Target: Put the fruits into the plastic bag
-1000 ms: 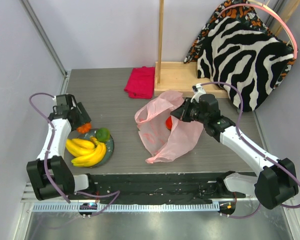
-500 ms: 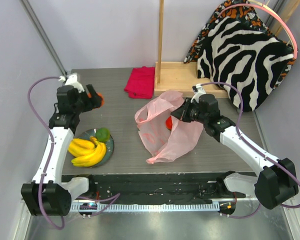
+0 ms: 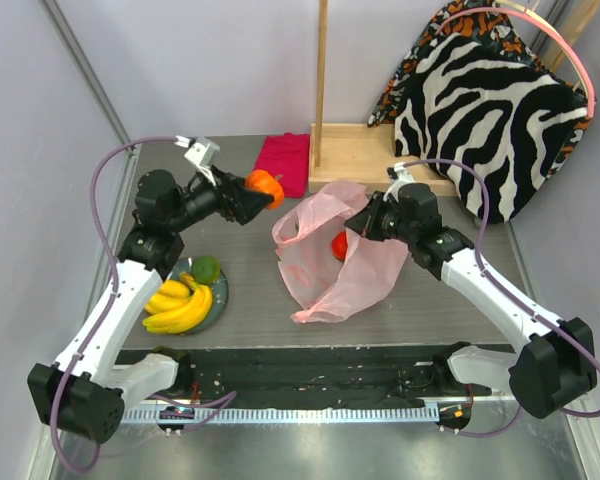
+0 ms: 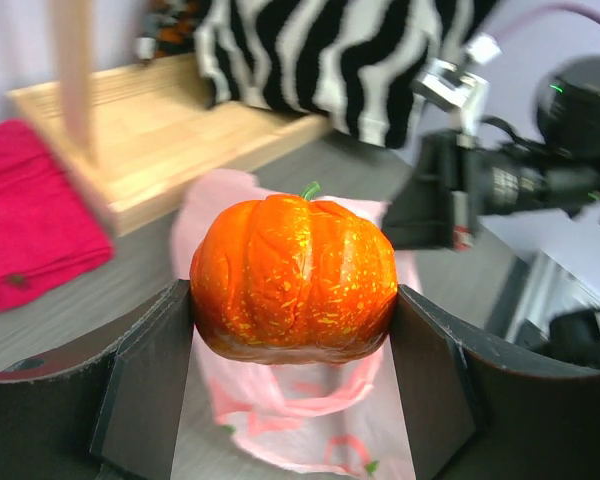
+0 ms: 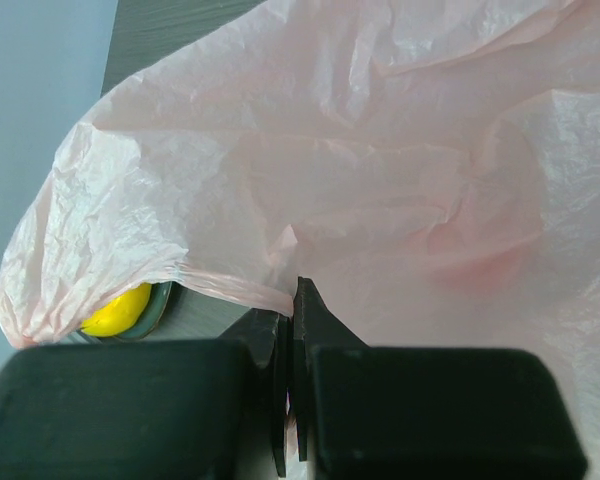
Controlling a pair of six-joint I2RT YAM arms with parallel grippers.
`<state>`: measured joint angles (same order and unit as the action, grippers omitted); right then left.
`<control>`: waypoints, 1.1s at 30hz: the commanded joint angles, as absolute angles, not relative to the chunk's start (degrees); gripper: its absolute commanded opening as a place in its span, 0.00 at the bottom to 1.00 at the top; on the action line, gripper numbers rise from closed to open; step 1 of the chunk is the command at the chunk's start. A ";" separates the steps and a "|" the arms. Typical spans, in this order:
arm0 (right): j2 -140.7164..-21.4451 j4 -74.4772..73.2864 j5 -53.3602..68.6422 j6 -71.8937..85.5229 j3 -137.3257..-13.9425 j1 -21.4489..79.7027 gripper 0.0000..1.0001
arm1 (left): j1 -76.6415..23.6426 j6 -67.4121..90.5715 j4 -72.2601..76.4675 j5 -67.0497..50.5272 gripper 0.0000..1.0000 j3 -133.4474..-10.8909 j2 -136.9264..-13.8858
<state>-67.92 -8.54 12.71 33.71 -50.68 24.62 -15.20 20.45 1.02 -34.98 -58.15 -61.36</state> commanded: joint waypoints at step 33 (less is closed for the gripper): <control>-66.53 -9.76 10.63 32.08 -54.14 24.52 0.01 | -44.65 12.65 -18.81 -6.93 0.54 -68.12 -86.21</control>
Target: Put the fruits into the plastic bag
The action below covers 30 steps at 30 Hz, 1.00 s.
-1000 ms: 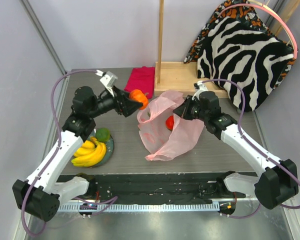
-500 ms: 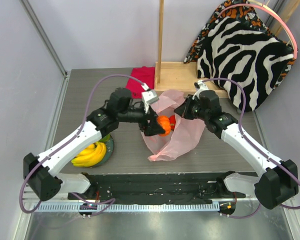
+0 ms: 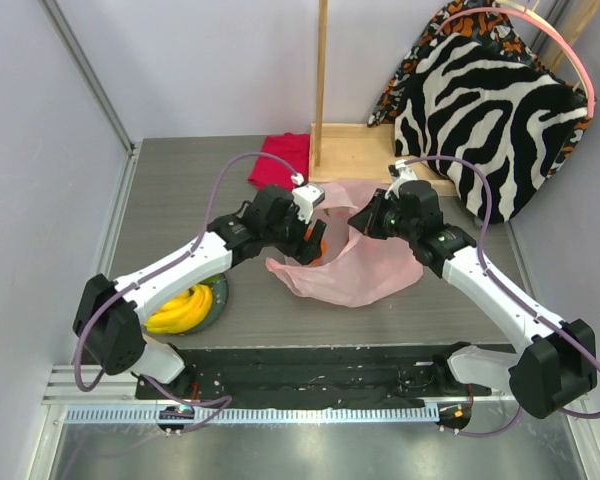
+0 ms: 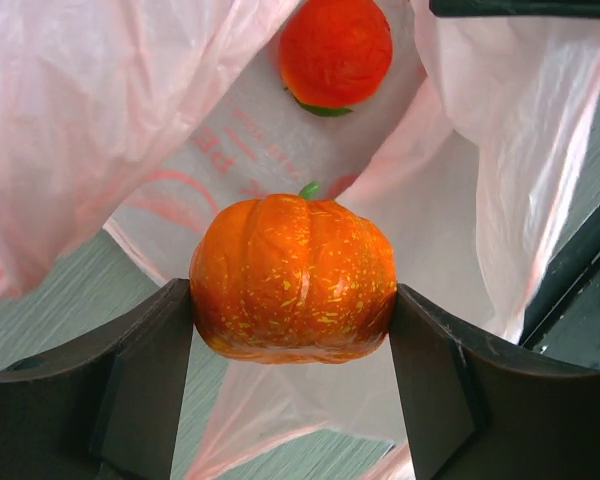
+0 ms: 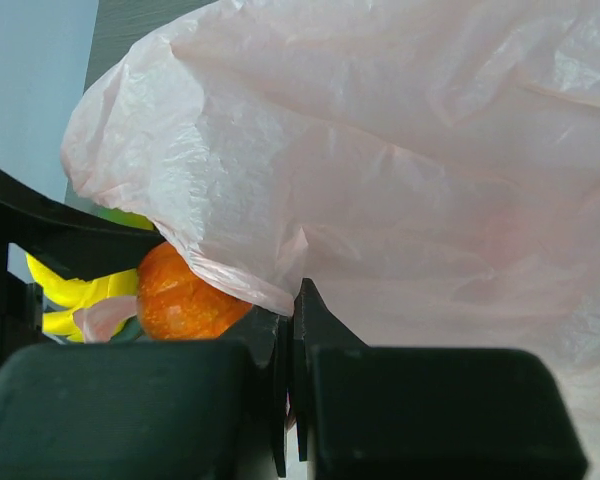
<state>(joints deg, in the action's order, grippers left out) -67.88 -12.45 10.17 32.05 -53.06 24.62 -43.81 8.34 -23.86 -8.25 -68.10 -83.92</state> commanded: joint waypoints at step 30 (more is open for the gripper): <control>-68.03 -6.59 11.69 33.31 -51.15 24.43 0.01 | -48.25 16.62 -13.00 -17.40 1.00 -64.60 -90.97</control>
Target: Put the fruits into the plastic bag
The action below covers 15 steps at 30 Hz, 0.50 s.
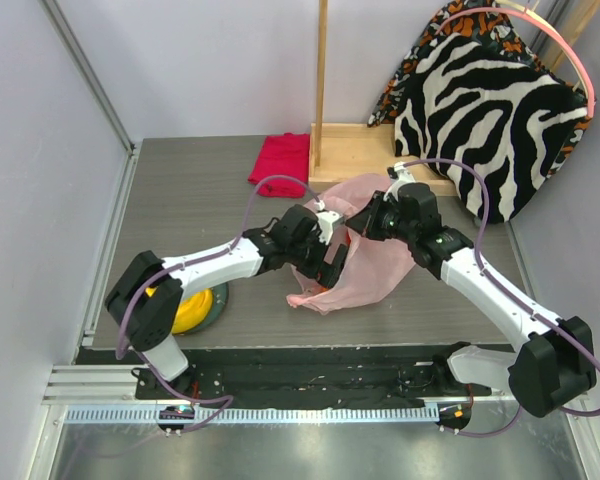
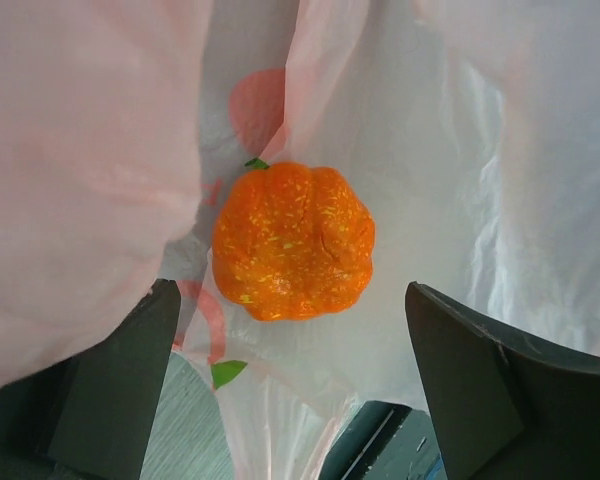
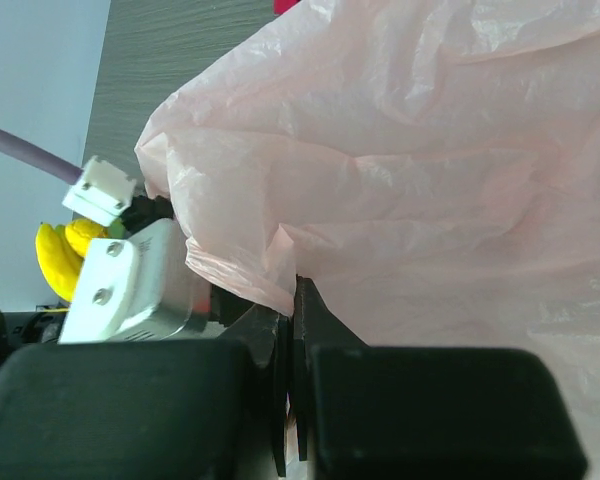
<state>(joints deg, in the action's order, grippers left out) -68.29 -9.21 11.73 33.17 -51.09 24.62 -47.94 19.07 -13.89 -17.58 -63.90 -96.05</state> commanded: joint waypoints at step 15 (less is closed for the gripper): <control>-71.63 -9.05 10.19 29.71 -55.37 24.43 0.01 | -48.25 -3.86 -26.98 -10.38 1.00 -63.46 -66.47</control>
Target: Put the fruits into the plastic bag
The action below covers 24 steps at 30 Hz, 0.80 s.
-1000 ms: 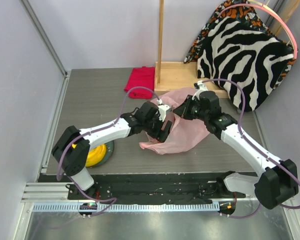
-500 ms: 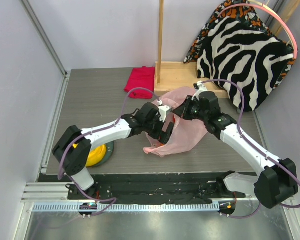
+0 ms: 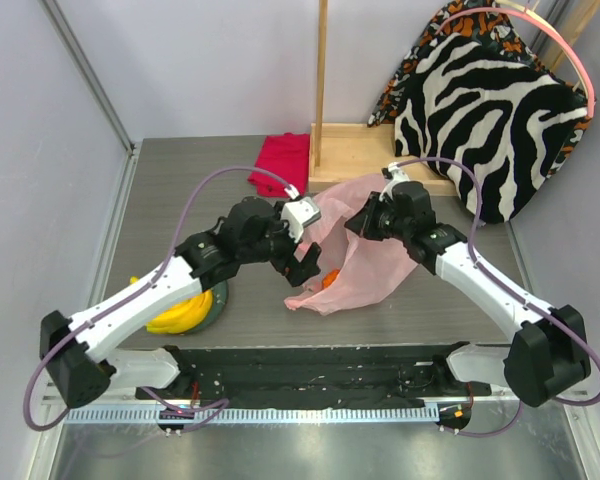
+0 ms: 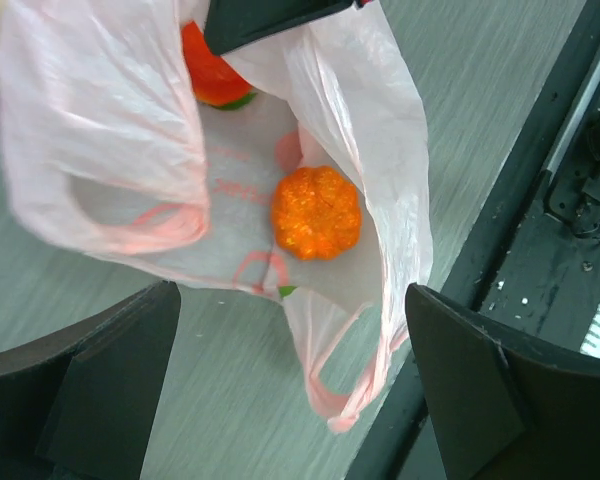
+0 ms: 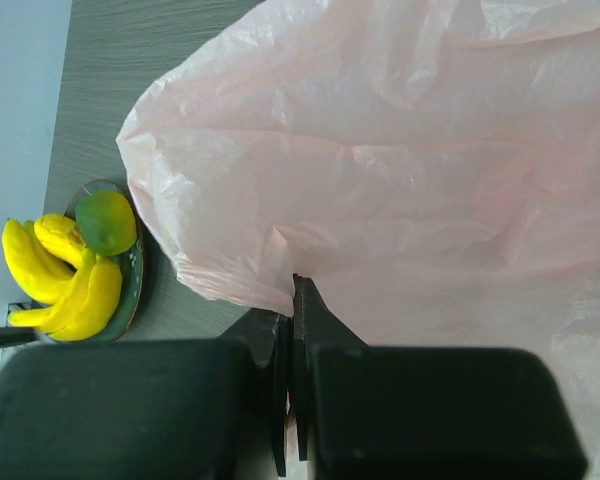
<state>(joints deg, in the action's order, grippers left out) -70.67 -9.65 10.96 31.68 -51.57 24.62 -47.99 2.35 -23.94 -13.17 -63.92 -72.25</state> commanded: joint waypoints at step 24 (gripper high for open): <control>-75.85 -5.10 19.07 28.65 -57.57 27.95 0.01 | -41.31 7.56 -19.61 8.36 1.00 -71.28 -86.39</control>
<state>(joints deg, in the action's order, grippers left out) -76.18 -8.47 17.69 29.58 -55.75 27.64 -42.70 5.08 -24.27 8.97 -68.53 -84.62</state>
